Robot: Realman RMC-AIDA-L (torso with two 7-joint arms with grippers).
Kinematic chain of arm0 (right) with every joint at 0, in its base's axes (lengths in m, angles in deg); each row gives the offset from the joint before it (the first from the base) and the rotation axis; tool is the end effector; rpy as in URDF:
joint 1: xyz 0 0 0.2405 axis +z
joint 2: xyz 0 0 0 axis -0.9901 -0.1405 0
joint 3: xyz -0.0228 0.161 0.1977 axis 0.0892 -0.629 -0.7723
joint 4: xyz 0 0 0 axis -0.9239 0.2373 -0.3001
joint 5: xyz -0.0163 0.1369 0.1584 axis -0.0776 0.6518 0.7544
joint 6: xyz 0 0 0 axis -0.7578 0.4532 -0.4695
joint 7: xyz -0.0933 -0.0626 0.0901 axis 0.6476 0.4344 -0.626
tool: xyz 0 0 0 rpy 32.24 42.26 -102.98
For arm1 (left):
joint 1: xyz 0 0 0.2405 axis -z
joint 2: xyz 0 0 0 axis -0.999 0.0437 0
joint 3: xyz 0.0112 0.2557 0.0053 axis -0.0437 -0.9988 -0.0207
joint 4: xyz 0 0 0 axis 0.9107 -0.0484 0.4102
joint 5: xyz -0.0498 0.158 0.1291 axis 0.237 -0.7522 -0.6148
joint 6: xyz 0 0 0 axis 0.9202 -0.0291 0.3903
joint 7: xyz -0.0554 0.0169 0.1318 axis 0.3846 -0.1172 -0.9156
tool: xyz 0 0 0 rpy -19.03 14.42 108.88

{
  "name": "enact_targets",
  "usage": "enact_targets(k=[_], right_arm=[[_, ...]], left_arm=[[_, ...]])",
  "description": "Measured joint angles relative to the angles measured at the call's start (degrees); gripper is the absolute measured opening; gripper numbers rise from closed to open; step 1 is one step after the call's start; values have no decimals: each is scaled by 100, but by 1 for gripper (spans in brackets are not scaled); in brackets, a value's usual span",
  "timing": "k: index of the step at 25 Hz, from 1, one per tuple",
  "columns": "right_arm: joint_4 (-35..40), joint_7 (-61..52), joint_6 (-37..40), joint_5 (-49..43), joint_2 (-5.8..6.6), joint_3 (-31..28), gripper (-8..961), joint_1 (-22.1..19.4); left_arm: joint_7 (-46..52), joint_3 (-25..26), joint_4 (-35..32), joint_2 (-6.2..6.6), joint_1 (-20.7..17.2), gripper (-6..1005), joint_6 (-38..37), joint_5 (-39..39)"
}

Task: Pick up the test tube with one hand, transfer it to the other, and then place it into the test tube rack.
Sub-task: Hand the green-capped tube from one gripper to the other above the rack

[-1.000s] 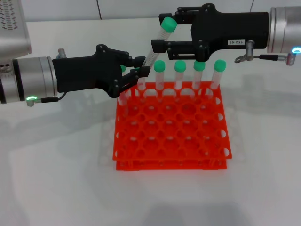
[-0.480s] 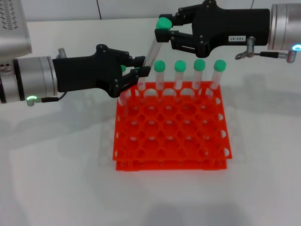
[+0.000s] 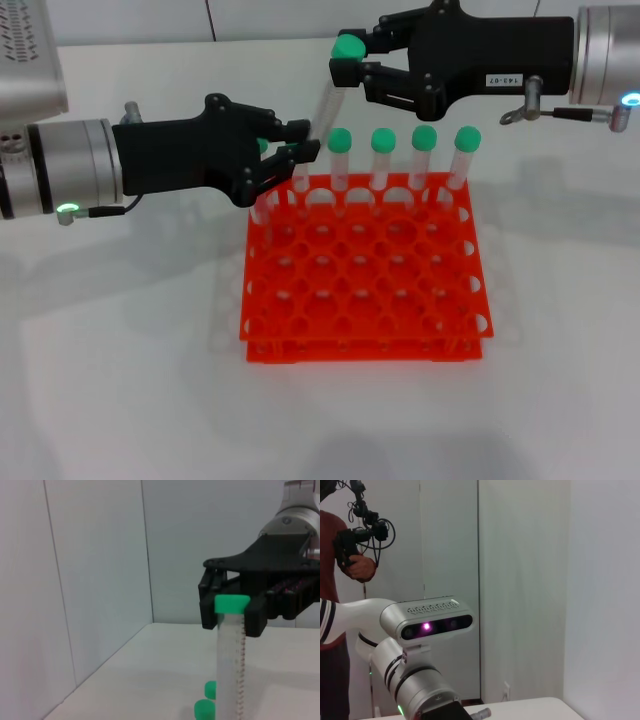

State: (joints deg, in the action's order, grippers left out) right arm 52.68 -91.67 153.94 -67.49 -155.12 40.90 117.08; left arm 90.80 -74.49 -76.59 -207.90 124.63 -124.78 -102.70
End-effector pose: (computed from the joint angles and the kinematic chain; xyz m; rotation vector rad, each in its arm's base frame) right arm 0.1273 0.3813 0.0192 -2.7351 0.1029 0.8772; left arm -0.2051 0.3663 -0.0194 -2.7579 -0.1473 -0.7121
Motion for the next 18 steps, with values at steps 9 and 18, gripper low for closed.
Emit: enact_targets(k=[9, 18], right_arm=[[23, -21, 12, 0, -7, 11, 260, 41], [36, -32, 5, 69, -7, 86, 261, 53]], left_arm=[[24, -184, 9, 0, -15, 106, 0, 27], [34, -242, 9, 0, -14, 60, 0, 48]])
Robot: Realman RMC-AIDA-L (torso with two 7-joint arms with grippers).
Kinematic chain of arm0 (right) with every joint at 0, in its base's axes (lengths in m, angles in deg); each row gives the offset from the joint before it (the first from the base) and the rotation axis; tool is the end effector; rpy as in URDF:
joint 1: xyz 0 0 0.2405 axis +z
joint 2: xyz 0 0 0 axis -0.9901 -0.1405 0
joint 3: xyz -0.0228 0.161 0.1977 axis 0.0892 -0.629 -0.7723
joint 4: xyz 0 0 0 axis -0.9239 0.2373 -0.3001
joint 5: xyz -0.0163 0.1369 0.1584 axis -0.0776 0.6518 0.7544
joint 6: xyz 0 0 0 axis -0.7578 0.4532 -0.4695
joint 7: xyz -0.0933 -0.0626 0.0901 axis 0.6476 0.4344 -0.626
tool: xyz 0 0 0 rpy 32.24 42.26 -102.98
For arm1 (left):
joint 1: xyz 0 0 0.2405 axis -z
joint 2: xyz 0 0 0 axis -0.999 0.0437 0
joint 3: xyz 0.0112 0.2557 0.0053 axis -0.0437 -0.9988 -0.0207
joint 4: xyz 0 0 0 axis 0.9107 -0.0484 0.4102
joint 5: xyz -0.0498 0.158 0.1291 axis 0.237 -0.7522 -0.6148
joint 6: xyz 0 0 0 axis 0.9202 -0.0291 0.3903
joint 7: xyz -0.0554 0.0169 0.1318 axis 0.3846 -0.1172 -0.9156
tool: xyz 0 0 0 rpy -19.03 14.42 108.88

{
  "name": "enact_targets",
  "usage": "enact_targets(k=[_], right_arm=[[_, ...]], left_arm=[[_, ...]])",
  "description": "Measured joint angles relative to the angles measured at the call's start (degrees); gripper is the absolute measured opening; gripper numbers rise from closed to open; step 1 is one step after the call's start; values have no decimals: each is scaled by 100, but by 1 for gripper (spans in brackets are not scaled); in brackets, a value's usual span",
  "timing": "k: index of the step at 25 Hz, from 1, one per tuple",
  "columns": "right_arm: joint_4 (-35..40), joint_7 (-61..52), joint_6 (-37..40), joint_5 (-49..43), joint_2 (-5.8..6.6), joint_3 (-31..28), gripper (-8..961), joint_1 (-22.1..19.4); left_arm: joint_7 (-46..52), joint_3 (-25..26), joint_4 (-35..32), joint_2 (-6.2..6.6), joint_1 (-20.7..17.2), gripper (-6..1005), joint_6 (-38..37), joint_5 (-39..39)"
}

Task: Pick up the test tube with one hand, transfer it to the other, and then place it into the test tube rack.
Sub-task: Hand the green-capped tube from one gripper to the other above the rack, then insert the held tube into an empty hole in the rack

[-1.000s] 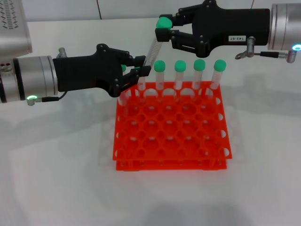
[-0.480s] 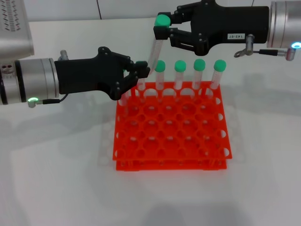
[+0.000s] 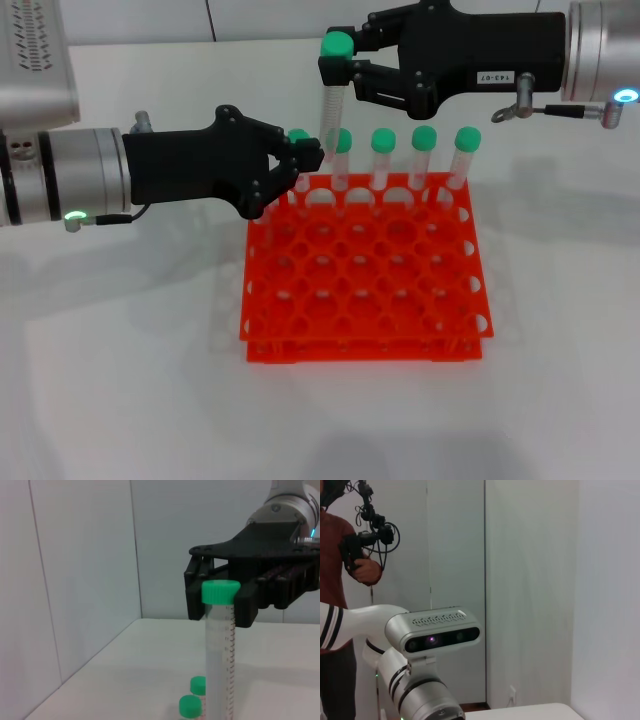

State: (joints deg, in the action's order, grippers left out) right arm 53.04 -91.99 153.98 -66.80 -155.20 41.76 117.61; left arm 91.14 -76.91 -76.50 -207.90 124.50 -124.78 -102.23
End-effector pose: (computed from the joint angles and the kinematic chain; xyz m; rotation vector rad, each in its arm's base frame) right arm 0.1202 0.3807 0.0173 -2.7476 0.0859 0.8929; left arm -0.2036 0.3626 -0.0252 -2.7931 -0.1405 -0.7007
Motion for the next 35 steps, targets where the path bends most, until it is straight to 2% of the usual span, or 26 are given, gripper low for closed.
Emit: enact_targets(k=[12, 21, 27, 31, 35], right_arm=[[3, 2, -4, 79, 9, 1, 261, -1], [0, 8, -61, 89, 4, 5, 262, 1], [-69, 6, -70, 90, -3, 12, 262, -50], [-76, 6, -87, 92, -10, 48, 262, -104], [-77, 8, -128, 172, -9, 167, 260, -177]], left_arm=[[455, -58, -297, 9, -95, 99, -50, -24], [1295, -27, -1047, 16, -514, 312, -128, -29], [2149, -62, -1895, 19, -999, 599, -208, -274], [2731, -41, -2323, 66, -1258, 784, -411, -573], [3235, -19, -2650, 148, -1391, 845, -690, -887]])
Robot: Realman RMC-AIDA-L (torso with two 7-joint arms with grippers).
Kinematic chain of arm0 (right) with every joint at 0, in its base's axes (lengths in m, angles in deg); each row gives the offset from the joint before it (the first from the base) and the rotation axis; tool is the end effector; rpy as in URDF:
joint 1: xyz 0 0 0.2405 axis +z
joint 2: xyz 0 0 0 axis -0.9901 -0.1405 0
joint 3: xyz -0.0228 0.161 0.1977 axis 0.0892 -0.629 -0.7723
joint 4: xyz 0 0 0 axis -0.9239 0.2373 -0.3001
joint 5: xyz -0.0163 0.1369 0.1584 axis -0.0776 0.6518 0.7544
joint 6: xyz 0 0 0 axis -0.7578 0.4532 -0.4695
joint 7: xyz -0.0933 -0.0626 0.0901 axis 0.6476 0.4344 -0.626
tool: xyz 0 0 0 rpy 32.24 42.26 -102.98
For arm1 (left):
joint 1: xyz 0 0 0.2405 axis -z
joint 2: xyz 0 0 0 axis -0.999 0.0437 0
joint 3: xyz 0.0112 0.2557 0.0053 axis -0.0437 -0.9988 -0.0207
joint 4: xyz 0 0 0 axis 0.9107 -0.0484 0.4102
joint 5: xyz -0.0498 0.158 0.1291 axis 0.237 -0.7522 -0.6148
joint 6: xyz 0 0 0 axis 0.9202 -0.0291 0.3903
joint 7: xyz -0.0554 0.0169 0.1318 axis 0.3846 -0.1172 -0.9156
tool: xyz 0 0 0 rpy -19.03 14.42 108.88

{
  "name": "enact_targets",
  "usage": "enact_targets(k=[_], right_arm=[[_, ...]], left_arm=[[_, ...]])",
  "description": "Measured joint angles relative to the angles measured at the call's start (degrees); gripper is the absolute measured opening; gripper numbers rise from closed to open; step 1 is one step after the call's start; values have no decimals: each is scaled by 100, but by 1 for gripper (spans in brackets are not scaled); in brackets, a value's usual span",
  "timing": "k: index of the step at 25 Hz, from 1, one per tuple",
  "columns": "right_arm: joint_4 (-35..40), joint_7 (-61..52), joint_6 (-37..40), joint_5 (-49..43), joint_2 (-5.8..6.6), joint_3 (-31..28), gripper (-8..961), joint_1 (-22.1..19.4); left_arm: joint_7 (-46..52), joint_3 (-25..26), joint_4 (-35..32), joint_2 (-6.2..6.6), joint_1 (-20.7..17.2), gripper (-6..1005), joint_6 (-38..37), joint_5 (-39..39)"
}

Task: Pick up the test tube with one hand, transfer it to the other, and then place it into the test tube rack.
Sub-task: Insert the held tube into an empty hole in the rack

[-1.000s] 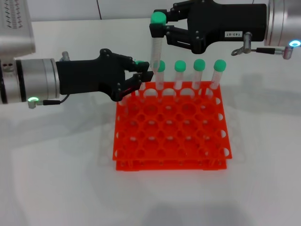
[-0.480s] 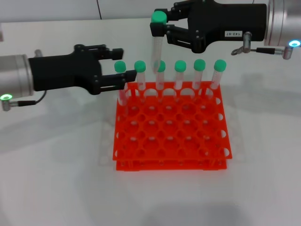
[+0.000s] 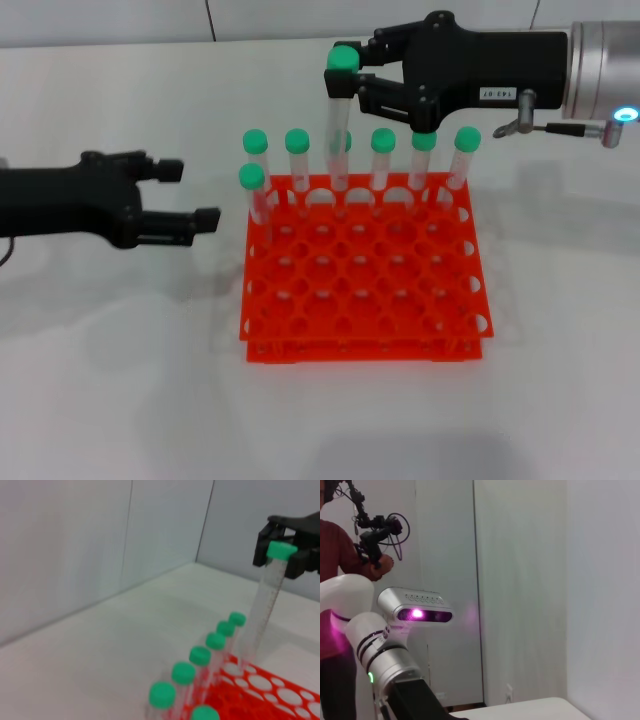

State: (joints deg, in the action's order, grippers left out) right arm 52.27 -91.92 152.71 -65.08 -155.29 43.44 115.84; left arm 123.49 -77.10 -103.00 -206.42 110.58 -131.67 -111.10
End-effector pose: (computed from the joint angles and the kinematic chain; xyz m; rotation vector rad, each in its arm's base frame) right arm 0.1303 0.3766 0.0119 -2.7369 0.1506 0.9035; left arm -0.2444 0.3299 0.0448 -2.7344 -0.6522 -0.4652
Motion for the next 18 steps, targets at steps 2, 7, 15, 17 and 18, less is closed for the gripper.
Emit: enact_targets(k=[2, 7, 15, 17, 18], right_arm=[[0, 6, -29, 39, 1, 80, 261, -19], [-1, 8, -89, 91, -5, 243, 262, -24], [-1, 20, -376, 254, -17, 614, 260, -34], [-1, 20, -412, 280, -13, 655, 261, -34], [-1, 19, -422, 281, -13, 657, 261, -34]], left_arm=[[206, 7, -124, 49, -42, 875, -191, -121], [493, 24, -304, 138, -98, 875, -504, -533], [405, 69, -334, 146, -93, 874, -673, -1107], [356, 69, -340, 139, -93, 874, -672, -1161], [337, 68, -340, 133, -95, 874, -670, -1197]])
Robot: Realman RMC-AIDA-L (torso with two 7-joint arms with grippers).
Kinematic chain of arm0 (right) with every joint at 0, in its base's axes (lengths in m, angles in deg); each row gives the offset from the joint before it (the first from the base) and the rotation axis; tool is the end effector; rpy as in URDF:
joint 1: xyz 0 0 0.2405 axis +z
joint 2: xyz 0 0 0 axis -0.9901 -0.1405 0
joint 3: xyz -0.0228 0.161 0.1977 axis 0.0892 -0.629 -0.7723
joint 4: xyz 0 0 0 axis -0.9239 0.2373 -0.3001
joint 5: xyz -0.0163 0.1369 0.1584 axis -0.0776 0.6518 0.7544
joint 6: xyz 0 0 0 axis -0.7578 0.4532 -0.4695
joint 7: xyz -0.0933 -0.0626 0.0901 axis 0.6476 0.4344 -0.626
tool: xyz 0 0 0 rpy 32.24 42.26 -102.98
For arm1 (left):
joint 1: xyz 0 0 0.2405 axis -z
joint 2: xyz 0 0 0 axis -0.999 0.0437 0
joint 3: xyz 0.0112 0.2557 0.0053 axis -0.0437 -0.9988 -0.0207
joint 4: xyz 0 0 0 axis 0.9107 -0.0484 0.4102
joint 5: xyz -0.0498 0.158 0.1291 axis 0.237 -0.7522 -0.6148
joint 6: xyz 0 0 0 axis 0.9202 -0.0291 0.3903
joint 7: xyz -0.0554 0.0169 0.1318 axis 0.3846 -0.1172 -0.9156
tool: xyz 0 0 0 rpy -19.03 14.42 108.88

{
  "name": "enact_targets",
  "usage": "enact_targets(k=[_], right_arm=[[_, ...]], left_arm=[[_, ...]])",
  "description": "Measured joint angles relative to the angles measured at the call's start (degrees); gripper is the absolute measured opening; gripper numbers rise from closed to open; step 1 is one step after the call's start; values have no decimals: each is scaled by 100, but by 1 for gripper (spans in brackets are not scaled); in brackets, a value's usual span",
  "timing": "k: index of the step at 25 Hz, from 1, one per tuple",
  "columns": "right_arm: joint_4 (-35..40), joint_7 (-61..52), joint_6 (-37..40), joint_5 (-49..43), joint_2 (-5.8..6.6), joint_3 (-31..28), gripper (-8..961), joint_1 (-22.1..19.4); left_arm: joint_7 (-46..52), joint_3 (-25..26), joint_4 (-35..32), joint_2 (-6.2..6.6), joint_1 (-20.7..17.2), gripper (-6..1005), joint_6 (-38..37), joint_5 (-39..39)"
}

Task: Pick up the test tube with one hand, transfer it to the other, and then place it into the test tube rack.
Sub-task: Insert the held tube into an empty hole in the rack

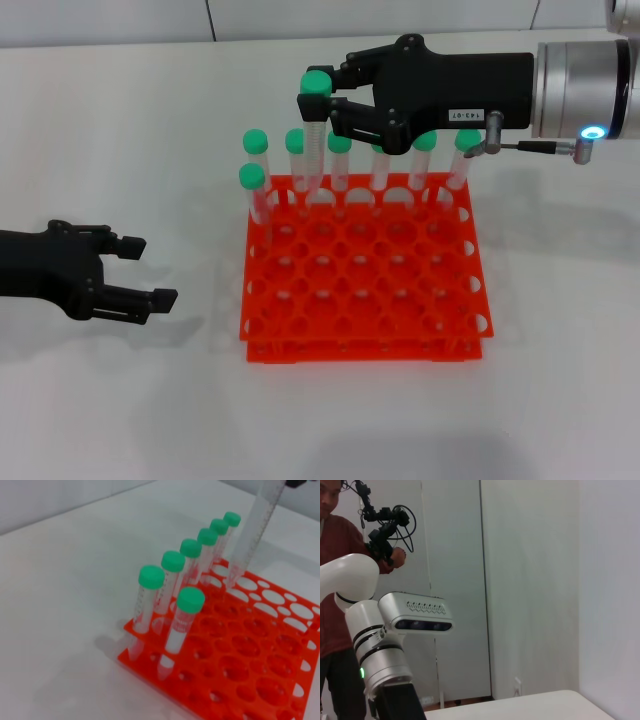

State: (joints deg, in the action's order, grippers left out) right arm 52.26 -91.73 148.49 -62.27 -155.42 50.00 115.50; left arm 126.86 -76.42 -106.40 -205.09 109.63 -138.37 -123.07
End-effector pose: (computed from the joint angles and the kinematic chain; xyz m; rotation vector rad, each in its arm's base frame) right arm 0.1242 0.3724 -0.0080 -2.7638 0.1609 0.8858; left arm -0.2697 0.3090 0.0534 -2.8237 -0.7498 -0.1581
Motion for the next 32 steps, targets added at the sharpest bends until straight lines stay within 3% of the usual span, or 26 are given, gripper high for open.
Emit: enact_targets(k=[19, 32], right_arm=[[-164, 2, -572, 163, -2, 447, 261, 58], [-399, 258, -1143, 516, -21, 1070, 262, 130]], left_arm=[[-305, -1, 29, -47, 17, 874, 84, -127], [-398, -4, 36, -116, 36, 873, 157, -128]])
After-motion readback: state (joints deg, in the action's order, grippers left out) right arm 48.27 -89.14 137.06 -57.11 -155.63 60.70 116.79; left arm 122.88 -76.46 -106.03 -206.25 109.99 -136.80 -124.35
